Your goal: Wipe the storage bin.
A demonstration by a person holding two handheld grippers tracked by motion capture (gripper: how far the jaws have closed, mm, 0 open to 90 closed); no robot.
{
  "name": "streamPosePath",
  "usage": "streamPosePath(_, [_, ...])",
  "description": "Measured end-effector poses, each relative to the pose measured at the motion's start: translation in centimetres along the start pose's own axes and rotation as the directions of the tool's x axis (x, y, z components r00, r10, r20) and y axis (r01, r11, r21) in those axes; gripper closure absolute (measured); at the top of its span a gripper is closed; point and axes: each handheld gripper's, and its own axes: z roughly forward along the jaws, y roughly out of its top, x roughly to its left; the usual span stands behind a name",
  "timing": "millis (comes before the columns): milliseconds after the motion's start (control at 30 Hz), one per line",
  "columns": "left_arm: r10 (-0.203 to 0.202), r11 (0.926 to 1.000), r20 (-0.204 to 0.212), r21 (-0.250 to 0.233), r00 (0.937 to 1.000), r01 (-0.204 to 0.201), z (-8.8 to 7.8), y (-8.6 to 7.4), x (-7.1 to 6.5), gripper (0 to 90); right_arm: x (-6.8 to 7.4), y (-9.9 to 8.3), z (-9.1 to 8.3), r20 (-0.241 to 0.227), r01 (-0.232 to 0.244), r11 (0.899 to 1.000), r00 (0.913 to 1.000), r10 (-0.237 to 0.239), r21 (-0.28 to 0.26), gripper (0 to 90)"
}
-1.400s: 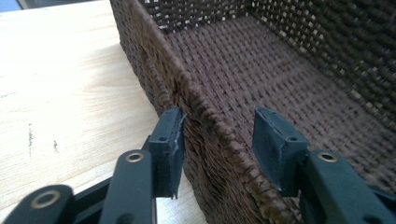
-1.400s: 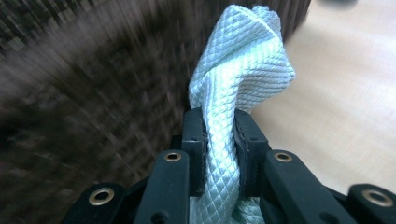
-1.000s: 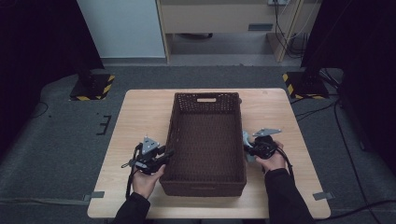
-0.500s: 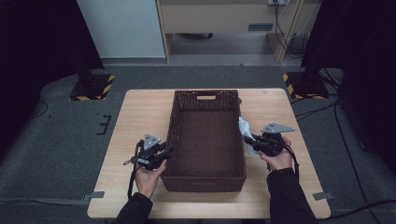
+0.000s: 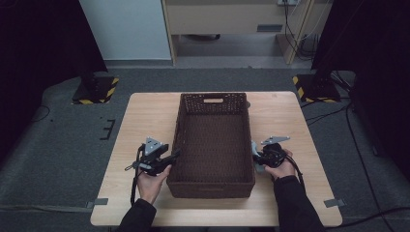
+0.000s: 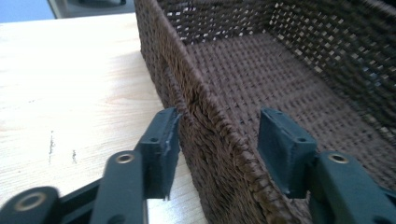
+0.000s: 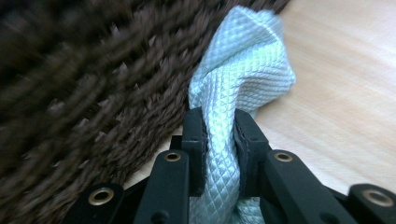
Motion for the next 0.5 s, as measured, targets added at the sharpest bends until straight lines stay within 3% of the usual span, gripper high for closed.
streamPosePath(100, [0.022, 0.9997, 0.018, 0.006, 0.9996, -0.022, -0.9, 0.0, 0.2, 45.8, -0.1, 0.7, -2.4, 0.000, -0.001, 0.995, 1.0000, 0.001, -0.100, 77.4])
streamPosePath(200, [0.028, 0.9995, 0.058, 0.014, 0.9979, -0.029, -1.5, -0.4, 0.4, 47.8, 0.1, 1.5, -5.4, -0.015, 0.007, 0.974, 0.9998, -0.010, -0.227, 77.4])
streamPosePath(267, [0.031, 0.9993, 0.080, 0.020, 0.9963, -0.033, -1.7, -0.5, 0.4, 49.8, 0.7, 1.7, -6.7, -0.035, 0.020, 0.963, 0.9989, -0.030, -0.268, 77.4])
streamPosePath(333, [0.032, 0.9989, 0.094, 0.030, 0.9951, -0.035, -1.5, -0.6, 0.2, 51.4, 1.4, 1.5, -7.2, -0.053, 0.044, 0.960, 0.9967, -0.061, -0.276, 77.4])
streamPosePath(433, [0.055, 0.9964, 0.094, 0.059, 0.9940, -0.061, -1.0, -0.8, -0.4, 54.3, 2.0, 0.9, -6.8, -0.057, 0.062, 0.967, 0.9953, -0.078, -0.247, 77.4])
streamPosePath(500, [0.073, 0.9932, 0.078, 0.085, 0.9943, -0.079, -0.6, -1.1, -0.8, 55.8, 2.2, 0.4, -6.1, -0.067, 0.045, 0.973, 0.9959, -0.062, -0.226, 77.4])
